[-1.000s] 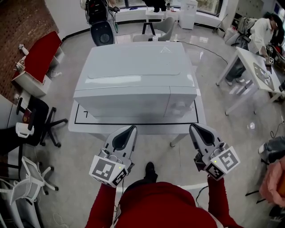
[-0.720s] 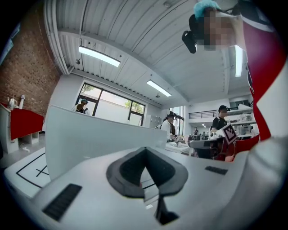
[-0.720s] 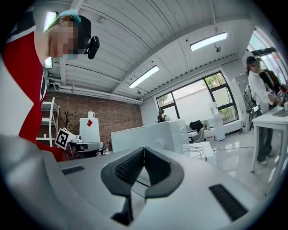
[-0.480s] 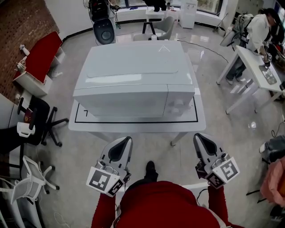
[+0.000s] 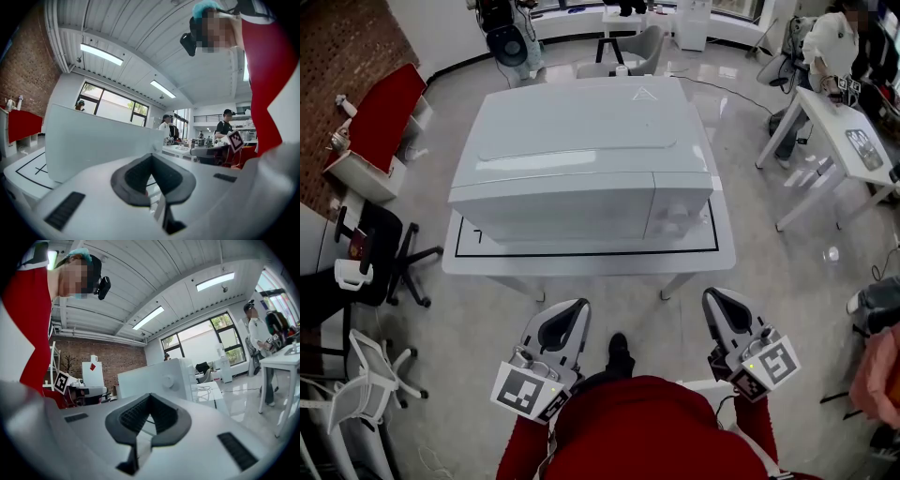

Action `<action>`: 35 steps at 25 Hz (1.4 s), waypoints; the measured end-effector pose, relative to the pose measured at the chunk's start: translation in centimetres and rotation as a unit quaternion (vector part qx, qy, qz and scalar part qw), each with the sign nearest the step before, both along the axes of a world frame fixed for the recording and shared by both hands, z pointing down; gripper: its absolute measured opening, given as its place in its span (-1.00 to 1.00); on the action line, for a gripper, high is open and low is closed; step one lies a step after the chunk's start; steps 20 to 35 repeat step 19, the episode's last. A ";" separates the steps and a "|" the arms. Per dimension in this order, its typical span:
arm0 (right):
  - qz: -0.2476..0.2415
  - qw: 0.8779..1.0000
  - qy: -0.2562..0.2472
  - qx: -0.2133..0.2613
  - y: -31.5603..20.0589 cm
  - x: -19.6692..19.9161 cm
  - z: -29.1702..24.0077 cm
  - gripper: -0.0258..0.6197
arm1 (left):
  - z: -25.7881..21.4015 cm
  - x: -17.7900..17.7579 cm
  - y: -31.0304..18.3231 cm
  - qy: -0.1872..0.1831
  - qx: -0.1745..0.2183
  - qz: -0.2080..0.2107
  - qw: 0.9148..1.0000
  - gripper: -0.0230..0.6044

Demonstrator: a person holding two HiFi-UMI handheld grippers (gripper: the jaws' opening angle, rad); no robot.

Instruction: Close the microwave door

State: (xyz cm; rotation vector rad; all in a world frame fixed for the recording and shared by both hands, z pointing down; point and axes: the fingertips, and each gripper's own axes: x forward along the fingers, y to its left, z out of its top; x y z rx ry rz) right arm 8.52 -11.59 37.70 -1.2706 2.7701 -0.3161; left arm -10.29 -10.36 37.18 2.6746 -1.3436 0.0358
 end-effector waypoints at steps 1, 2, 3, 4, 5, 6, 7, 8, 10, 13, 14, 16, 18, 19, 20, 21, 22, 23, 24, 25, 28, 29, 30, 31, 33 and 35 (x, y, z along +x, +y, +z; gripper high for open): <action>0.002 1.000 -0.001 -0.002 -0.1 -0.1 0.1 -0.88 | 0.0 0.0 -0.1 0.002 -0.001 0.001 1.000 -0.90; 0.003 1.000 -0.001 -0.005 -0.1 -0.2 0.2 -0.88 | 0.0 0.0 -0.3 0.002 -0.001 0.003 1.000 -0.90; 0.005 1.000 0.000 -0.010 -0.1 -0.2 0.4 -0.88 | 0.0 -0.1 -0.4 0.002 -0.001 0.004 1.000 -0.90; 0.006 1.000 0.001 -0.018 -0.1 -0.2 0.7 -0.88 | 0.0 -0.1 -0.6 0.001 -0.002 0.005 1.000 -0.90; 0.008 1.000 0.004 -0.029 -0.1 -0.2 1.1 -0.88 | 0.0 -0.2 -0.8 0.001 -0.002 0.006 1.000 -0.90; 0.009 0.999 0.008 -0.037 -0.1 -0.2 1.5 -0.88 | 0.0 -0.2 -1.0 0.004 -0.001 0.006 1.000 -0.90; 0.009 0.999 0.012 -0.038 -0.2 -0.2 1.6 -0.88 | -0.1 -0.3 -1.3 0.007 -0.002 0.006 1.000 -0.90; 0.010 0.999 0.014 -0.034 -0.3 -0.3 1.5 -0.88 | -0.2 -0.3 -1.5 0.009 -0.001 0.007 1.000 -0.90; 0.012 1.000 0.013 -0.014 -0.9 -0.7 0.7 -0.88 | 0.1 -0.6 -1.8 0.001 -0.001 0.010 1.000 -0.90; 0.016 1.000 0.017 -0.010 -1.4 -1.0 0.4 -0.88 | 0.0 -0.8 -2.4 0.009 -0.005 0.009 1.000 -0.90; 0.017 1.000 0.019 -0.008 -1.6 -1.1 0.3 -0.88 | -0.1 -0.9 -2.5 0.014 -0.003 0.010 1.000 -0.90; 0.020 1.000 0.021 -0.002 -2.0 -1.2 0.1 -0.88 | 0.0 -1.1 -2.7 0.012 -0.001 0.015 1.000 -0.90; 0.023 0.999 0.023 0.002 -2.2 -1.3 0.1 -0.88 | 0.2 -1.5 -3.0 0.010 -0.007 0.014 1.000 -0.90; 0.025 0.999 0.024 0.003 -2.4 -1.4 0.1 -0.88 | 0.4 -1.7 -3.1 0.008 -0.010 0.013 1.000 -0.90; 0.025 0.999 0.024 0.003 -2.4 -1.4 0.1 -0.88 | 0.4 -1.7 -3.1 0.008 -0.010 0.013 1.000 -0.90; 0.025 0.999 0.024 0.003 -2.4 -1.4 0.1 -0.88 | 0.4 -1.7 -3.1 0.008 -0.010 0.013 1.000 -0.90; 0.025 0.999 0.024 0.003 -2.4 -1.4 0.1 -0.88 | 0.4 -1.7 -3.1 0.008 -0.010 0.013 1.000 -0.90; 0.025 0.999 0.024 0.003 -2.4 -1.4 0.1 -0.88 | 0.4 -1.7 -3.1 0.008 -0.010 0.013 1.000 -0.90; 0.025 0.999 0.024 0.003 -2.4 -1.4 0.1 -0.88 | 0.4 -1.7 -3.1 0.008 -0.010 0.013 1.000 -0.90; 0.025 0.999 0.024 0.003 -2.4 -1.4 0.1 -0.88 | 0.4 -1.7 -3.1 0.008 -0.010 0.013 1.000 -0.90; 0.025 0.999 0.024 0.003 -2.4 -1.4 0.1 -0.88 | 0.4 -1.7 -3.1 0.008 -0.010 0.013 1.000 -0.90; 0.025 0.999 0.024 0.003 -2.4 -1.4 0.1 -0.88 | 0.4 -1.7 -3.1 0.008 -0.010 0.013 1.000 -0.90; 0.025 0.999 0.024 0.003 -2.4 -1.4 0.1 -0.88 | 0.4 -1.7 -3.1 0.008 -0.010 0.013 1.000 -0.90; 0.025 0.999 0.024 0.003 -2.4 -1.4 0.1 -0.88 | 0.4 -1.7 -3.1 0.008 -0.010 0.013 1.000 -0.90; 0.025 0.999 0.024 0.003 -2.4 -1.4 0.1 -0.88 | 0.4 -1.7 -3.1 0.008 -0.010 0.013 1.000 -0.90; 0.025 0.999 0.024 0.003 -2.4 -1.4 0.1 -0.88 | 0.4 -1.7 -3.1 0.008 -0.010 0.013 1.000 -0.90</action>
